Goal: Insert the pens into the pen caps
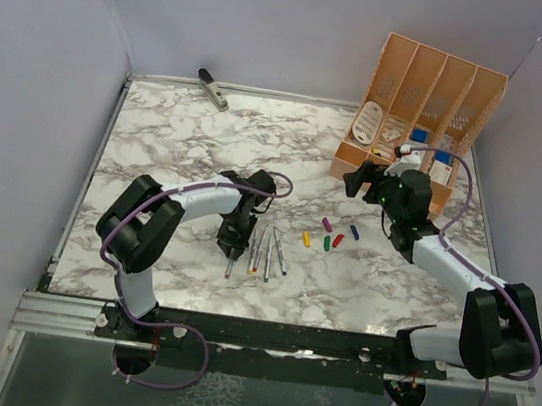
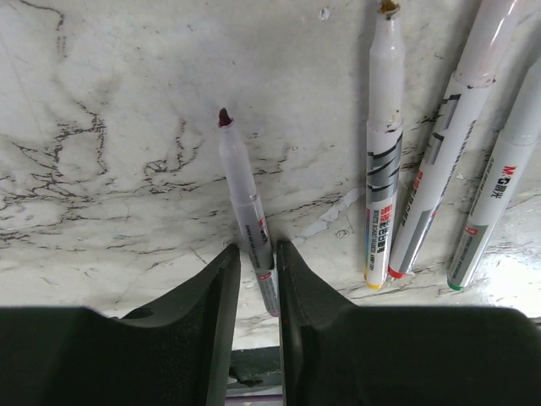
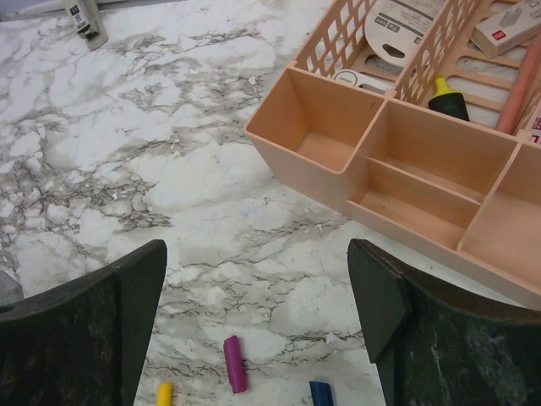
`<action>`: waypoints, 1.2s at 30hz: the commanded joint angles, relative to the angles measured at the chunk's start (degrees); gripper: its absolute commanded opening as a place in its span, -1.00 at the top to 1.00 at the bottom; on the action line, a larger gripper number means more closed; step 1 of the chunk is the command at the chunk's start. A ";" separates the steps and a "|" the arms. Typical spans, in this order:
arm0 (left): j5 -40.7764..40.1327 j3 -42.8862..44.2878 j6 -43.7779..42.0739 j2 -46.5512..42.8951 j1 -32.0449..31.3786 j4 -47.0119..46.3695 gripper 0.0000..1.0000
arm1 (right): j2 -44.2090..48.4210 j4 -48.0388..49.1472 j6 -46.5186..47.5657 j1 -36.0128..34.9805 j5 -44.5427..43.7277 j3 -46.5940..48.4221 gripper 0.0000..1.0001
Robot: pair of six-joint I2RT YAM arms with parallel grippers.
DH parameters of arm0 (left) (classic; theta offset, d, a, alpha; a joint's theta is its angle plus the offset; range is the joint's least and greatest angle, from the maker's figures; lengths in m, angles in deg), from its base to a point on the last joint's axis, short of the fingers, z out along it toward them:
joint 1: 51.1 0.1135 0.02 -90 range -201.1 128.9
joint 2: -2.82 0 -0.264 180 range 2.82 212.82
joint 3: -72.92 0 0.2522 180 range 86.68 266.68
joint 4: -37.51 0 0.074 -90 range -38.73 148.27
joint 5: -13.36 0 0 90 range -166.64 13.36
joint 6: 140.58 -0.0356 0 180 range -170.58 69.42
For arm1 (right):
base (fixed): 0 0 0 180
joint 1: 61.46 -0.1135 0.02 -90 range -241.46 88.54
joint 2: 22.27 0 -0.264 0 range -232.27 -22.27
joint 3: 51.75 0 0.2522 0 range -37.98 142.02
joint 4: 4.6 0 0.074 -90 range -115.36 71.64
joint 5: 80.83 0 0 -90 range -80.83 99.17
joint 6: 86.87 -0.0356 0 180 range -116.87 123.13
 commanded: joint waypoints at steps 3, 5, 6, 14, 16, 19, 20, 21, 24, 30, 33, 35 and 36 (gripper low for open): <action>-3.55 -6.91 -0.43 7.78 0.92 -5.59 0.68 | -0.01 -0.89 0.77 -0.18 -0.98 1.62 -0.75; -3.15 -7.93 -0.44 8.15 1.34 -6.66 0.78 | 0.14 -1.00 0.74 -0.18 -0.98 1.59 -0.75; -2.83 -8.32 -0.44 8.24 1.56 -7.22 0.80 | 0.20 -1.06 0.75 -0.23 -0.96 1.61 -0.75; 0.72 -10.36 -1.44 9.95 1.98 -11.00 1.00 | 1.44 -1.16 0.87 -0.19 -1.59 1.17 -0.75; 1.58 -10.68 -1.94 10.39 1.98 -11.70 1.00 | 1.39 -1.11 0.90 -0.18 -1.67 1.17 -0.75; 2.33 -10.82 -2.48 10.49 1.97 -12.54 1.00 | 1.20 -1.07 0.84 -0.19 -1.87 1.09 -0.75; 2.43 -10.84 -2.57 10.47 1.98 -12.73 1.00 | 1.12 -1.07 0.82 -0.19 -1.94 1.09 -0.75; 2.45 -10.80 -2.73 10.47 2.03 -12.83 1.00 | 1.03 -1.07 0.82 -0.23 -1.94 1.14 -0.75; 2.26 -10.93 -3.00 10.42 2.06 -13.10 1.00 | 0.65 -1.07 0.68 -0.18 -1.99 1.25 -0.75; -1.22 -10.04 -3.95 7.32 2.07 -13.08 1.00 | -1.90 -1.87 1.10 -0.18 -2.06 1.94 -0.75; -2.87 -9.12 -4.32 5.47 2.06 -13.09 1.00 | -5.34 -4.70 1.64 -0.19 -1.46 3.98 -0.75; -3.70 -8.63 -4.38 4.23 2.07 -13.05 1.00 | -7.28 -6.54 2.08 -0.18 -0.51 5.31 -0.75; -4.16 -8.37 -4.42 3.63 2.01 -13.11 1.00 | -8.01 -7.05 2.24 -0.18 0.06 5.76 -0.75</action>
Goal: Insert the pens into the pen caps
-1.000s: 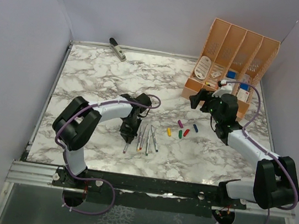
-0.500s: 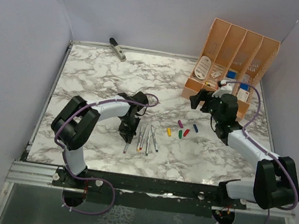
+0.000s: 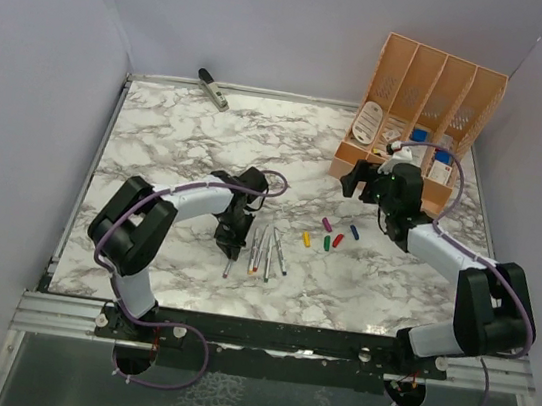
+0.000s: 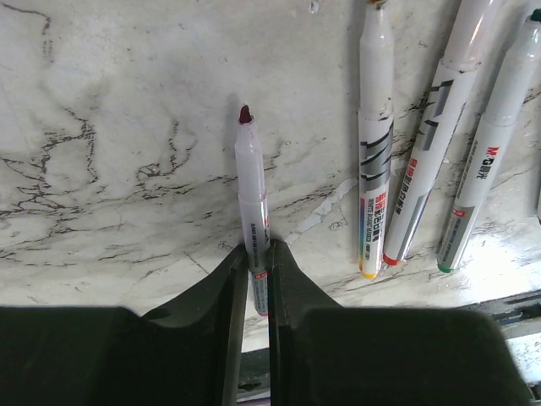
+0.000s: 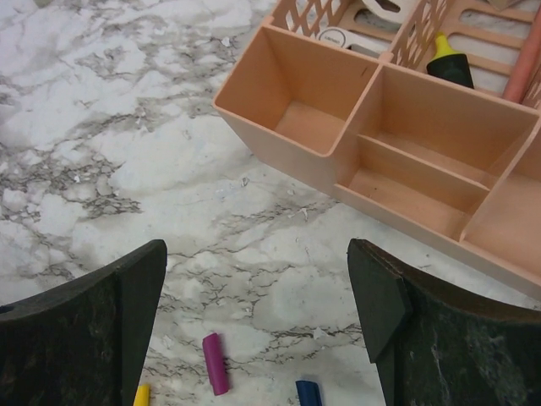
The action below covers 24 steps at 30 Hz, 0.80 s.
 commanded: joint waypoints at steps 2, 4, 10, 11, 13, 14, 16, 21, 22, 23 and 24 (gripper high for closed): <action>-10.23 -5.39 -2.15 3.89 -0.79 -9.85 1.00 | -4.36 -5.41 1.64 -0.19 1.78 3.77 -0.75; -10.98 -5.05 -2.34 2.25 -0.75 -9.87 1.00 | -4.70 -5.85 1.71 -0.18 2.60 3.95 -0.75; -13.66 -5.10 -2.12 -3.67 -0.76 -10.28 1.00 | -5.49 -8.06 2.12 -0.26 5.91 4.67 -0.70; -14.20 -5.35 -2.07 -5.38 -0.76 -10.54 1.00 | -5.41 -8.02 2.20 -0.27 6.49 4.62 -0.69; -15.37 -5.82 -1.86 -8.10 -0.71 -10.85 1.00 | -4.97 -7.63 2.58 -0.40 7.14 4.33 -0.68; -15.83 -6.11 -1.65 -9.31 -0.74 -10.97 1.00 | -4.55 -7.42 3.01 -0.59 7.48 4.21 -0.68; -16.46 -6.43 -1.61 -11.68 -0.79 -11.22 1.00 | -4.01 -7.44 4.16 -1.25 8.03 4.31 -0.68; -18.28 -7.32 -1.94 -18.03 -0.75 -13.17 1.00 | -3.94 -9.52 6.73 -4.58 6.13 4.84 -0.63; -18.58 -7.68 -2.21 -19.27 -0.79 -13.94 1.00 | -4.09 -10.25 7.21 -5.38 5.60 4.99 -0.60; -18.68 -8.10 -2.59 -20.60 -0.79 -15.19 1.00 | -4.35 -10.93 7.70 -6.08 5.08 5.10 -0.55; -18.53 -8.63 -3.24 -21.97 -0.79 -16.70 1.00 | -4.59 -11.67 8.09 -6.82 4.63 5.29 -0.48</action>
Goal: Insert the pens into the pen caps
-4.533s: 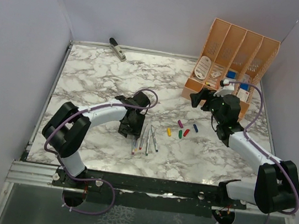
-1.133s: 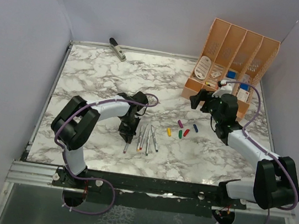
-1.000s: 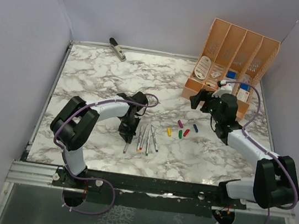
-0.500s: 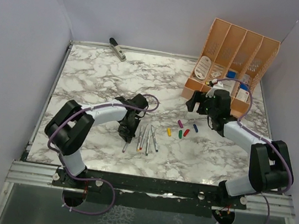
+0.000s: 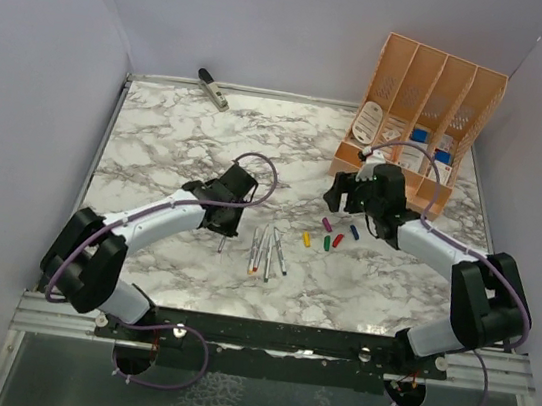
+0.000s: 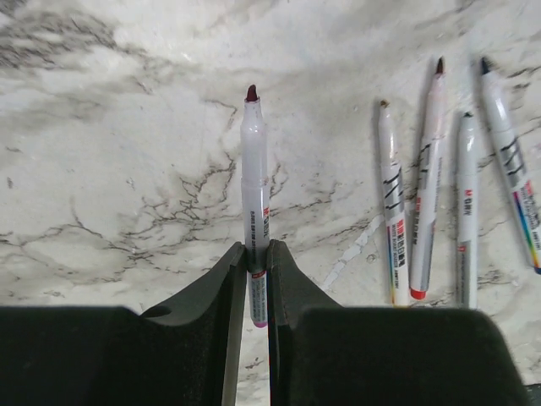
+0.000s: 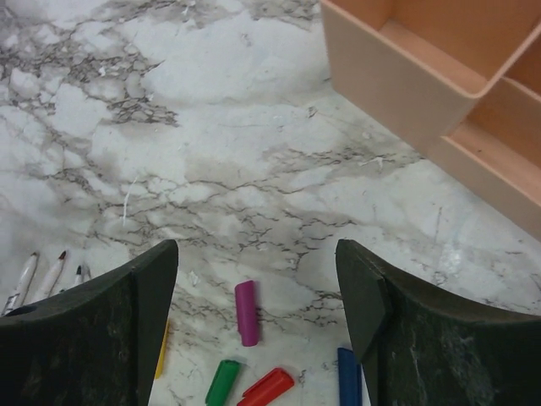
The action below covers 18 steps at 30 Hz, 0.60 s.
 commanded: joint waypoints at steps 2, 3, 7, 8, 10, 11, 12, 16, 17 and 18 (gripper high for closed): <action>-2.79 -2.35 -2.77 -8.54 0.11 -9.53 1.00 | -0.18 -4.43 3.63 -3.89 -1.47 2.13 -0.35; -2.40 -3.11 -3.39 -10.00 0.11 -11.47 1.00 | -0.22 -4.80 3.62 -4.21 -1.56 1.97 -0.31; -0.91 -5.58 -4.75 -13.61 0.08 -19.92 1.00 | -0.22 -5.73 3.14 -4.98 -1.34 1.19 -0.03; -0.36 -6.21 -4.86 -14.05 0.09 -21.95 1.00 | -0.25 -5.91 3.02 -5.10 -1.07 1.02 0.04; 1.84 -7.93 -5.03 -14.79 0.06 -26.49 1.00 | -0.75 -6.47 2.93 -5.49 -0.77 0.99 0.10; 3.04 -8.92 -4.99 -15.16 0.10 -28.87 1.00 | -1.02 -6.94 2.92 -5.76 -1.09 0.94 0.12; 4.38 -9.98 -4.99 -15.59 0.11 -31.51 1.00 | -1.20 -7.38 2.91 -6.01 -1.64 1.01 0.14; 9.68 -13.64 -5.65 -17.94 0.10 -40.41 1.00 | -1.87 -9.13 2.51 -6.74 -3.07 1.18 0.19; 11.06 -14.29 -6.13 -18.42 0.11 -42.11 1.00 | -1.98 -9.30 2.36 -6.90 -3.00 1.17 0.20; 12.26 -14.87 -6.99 -18.96 0.11 -43.51 1.00 | -2.14 -9.82 2.33 -7.08 -3.00 1.28 0.20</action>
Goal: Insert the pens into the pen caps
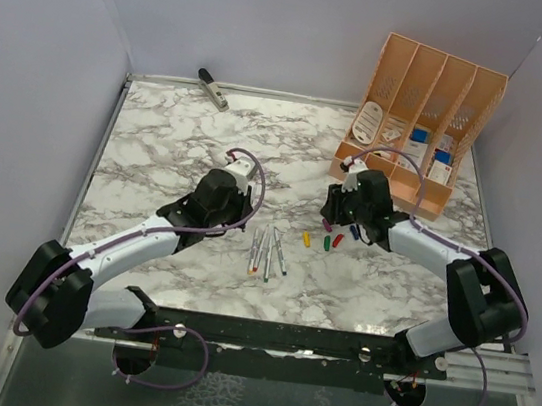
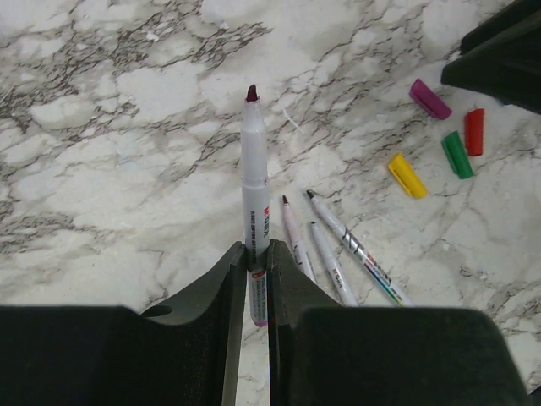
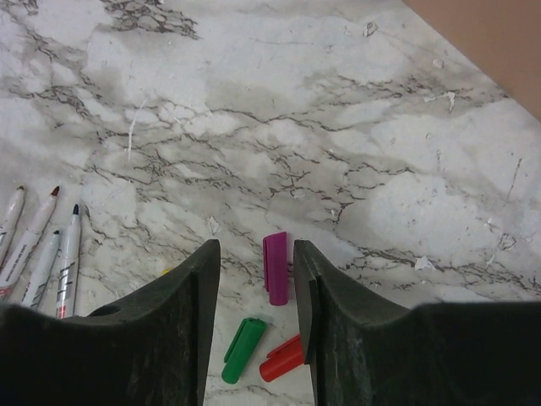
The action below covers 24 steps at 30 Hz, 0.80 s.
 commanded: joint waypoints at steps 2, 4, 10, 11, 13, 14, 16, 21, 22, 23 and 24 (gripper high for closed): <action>7.95 -2.68 -3.77 -3.98 0.11 -13.72 1.00 | -1.48 -3.94 0.14 -1.68 -3.30 1.37 0.22; 7.37 -2.54 -4.69 -4.65 0.11 -13.32 1.00 | -1.89 -5.14 0.12 -2.68 -6.49 1.75 0.22; 8.18 -2.78 -5.14 -5.27 0.11 -14.34 1.00 | -2.90 -5.78 -0.48 -3.64 -8.94 2.06 0.22; 8.73 -3.22 -5.20 -5.35 0.11 -15.42 1.00 | -3.31 -5.95 -0.53 -3.64 -8.99 2.34 0.23; 9.42 -3.91 -5.16 -5.61 0.11 -17.20 1.00 | -4.06 -6.52 -0.50 -3.72 -9.24 2.79 0.24; 9.80 -4.18 -5.14 -5.70 0.11 -17.93 1.00 | -4.34 -6.81 -0.54 -3.76 -9.60 3.06 0.24; 10.31 -4.37 -5.19 -5.84 0.10 -18.48 1.00 | -4.51 -7.20 -0.57 -3.82 -10.41 3.14 0.24; 11.55 -3.78 -6.21 -5.59 0.11 -17.84 1.00 | -4.87 -7.99 -0.86 -3.91 -11.72 3.20 0.25; 11.65 -3.62 -6.34 -5.39 0.11 -17.66 1.00 | -5.13 -8.20 -0.89 -3.91 -11.75 3.22 0.25; 11.82 -3.49 -6.21 -5.26 0.11 -17.50 1.00 | -5.50 -8.42 -0.83 -3.91 -11.68 3.33 0.25; 12.00 -3.40 -6.16 -5.09 0.11 -17.53 1.00 | -5.87 -8.64 -0.84 -3.91 -11.48 3.41 0.25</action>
